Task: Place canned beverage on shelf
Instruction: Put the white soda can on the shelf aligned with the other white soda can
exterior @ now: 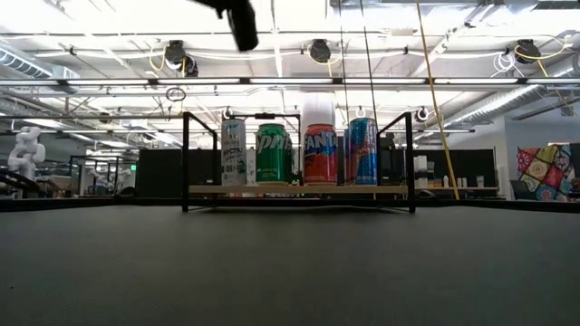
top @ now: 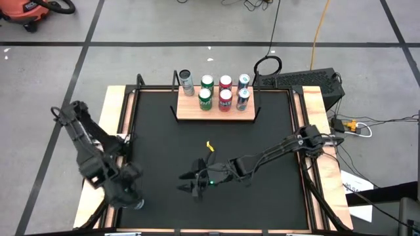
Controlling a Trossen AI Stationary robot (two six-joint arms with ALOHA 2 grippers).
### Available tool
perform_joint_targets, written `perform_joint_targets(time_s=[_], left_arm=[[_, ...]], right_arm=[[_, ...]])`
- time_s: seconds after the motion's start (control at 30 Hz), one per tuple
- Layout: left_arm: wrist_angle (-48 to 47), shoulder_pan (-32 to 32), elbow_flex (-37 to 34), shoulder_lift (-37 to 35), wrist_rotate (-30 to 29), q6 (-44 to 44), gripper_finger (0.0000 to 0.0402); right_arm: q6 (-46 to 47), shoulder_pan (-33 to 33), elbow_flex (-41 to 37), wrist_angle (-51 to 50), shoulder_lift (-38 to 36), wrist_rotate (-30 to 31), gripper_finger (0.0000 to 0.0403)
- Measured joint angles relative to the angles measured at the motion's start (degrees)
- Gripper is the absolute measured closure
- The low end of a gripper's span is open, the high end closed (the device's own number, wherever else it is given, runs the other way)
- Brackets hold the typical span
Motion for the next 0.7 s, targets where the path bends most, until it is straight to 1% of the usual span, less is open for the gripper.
perform_joint_targets(time_s=[0.07, 0.17, 0.3, 0.4, 0.5, 0.7], left_arm=[[0.51, -2.31, 0.2, 0.29, 1.71, -4.12, 0.0018], [0.55, -4.88, 0.25, 0.3, 1.29, -7.93, 0.0018], [0.2, -6.08, -0.02, 0.28, 0.47, -9.45, 0.0018], [0.29, -6.79, -1.83, 0.47, -1.02, -10.28, 0.0018], [1.45, -7.94, -4.22, 0.58, -0.49, -12.8, 0.0018], [2.72, -8.92, -6.32, 0.53, -0.23, -16.35, 0.0018]], right_arm=[[1.42, 0.0, 0.0, 1.12, 1.09, 0.08, 0.0197], [2.96, 0.05, -0.02, 0.29, 1.44, 0.09, 0.0197], [2.94, 0.07, 0.0, -0.73, 1.29, 0.12, 0.0197], [1.38, -0.25, 0.0, -0.67, 1.25, 0.2, 0.0197], [0.07, -0.91, 0.0, -1.05, 1.11, 0.18, 0.0197], [0.46, -1.52, 0.0, -0.64, 1.15, 0.27, 0.0197]])
